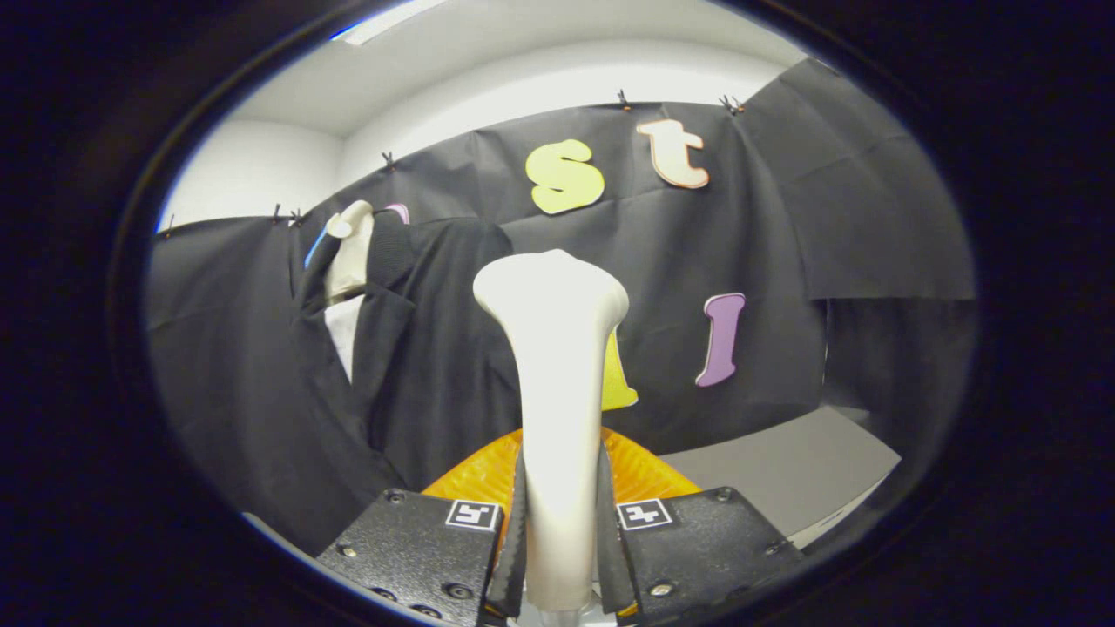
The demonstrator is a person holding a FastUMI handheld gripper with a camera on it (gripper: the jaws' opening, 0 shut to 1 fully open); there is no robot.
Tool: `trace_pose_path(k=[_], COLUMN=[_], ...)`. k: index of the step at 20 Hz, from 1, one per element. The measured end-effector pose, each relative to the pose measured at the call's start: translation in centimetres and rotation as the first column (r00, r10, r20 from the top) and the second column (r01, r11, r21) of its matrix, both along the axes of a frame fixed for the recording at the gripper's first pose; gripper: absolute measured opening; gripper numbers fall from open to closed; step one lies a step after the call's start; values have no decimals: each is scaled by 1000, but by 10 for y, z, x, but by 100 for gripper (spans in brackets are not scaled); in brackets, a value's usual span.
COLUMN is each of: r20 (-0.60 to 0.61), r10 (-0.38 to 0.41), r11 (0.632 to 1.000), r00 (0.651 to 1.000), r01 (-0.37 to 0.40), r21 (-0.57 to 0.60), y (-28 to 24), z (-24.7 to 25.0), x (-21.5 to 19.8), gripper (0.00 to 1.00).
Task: Iron the clothes twice with a garment steamer, once on the left side and once on the right side.
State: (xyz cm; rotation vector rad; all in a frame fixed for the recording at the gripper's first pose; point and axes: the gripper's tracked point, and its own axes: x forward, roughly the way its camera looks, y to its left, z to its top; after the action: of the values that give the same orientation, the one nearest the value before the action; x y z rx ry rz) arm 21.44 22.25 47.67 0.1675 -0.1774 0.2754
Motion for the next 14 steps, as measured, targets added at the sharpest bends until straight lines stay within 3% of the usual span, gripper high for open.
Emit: trace_pose_path(k=[8,14], r20=[122,127], r10=[-44,-50], r11=[995,983], r00=[992,991], r01=[55,71], r21=[-88,-168], y=[71,110], z=[36,21], x=[-14,-10], gripper=[36,36])
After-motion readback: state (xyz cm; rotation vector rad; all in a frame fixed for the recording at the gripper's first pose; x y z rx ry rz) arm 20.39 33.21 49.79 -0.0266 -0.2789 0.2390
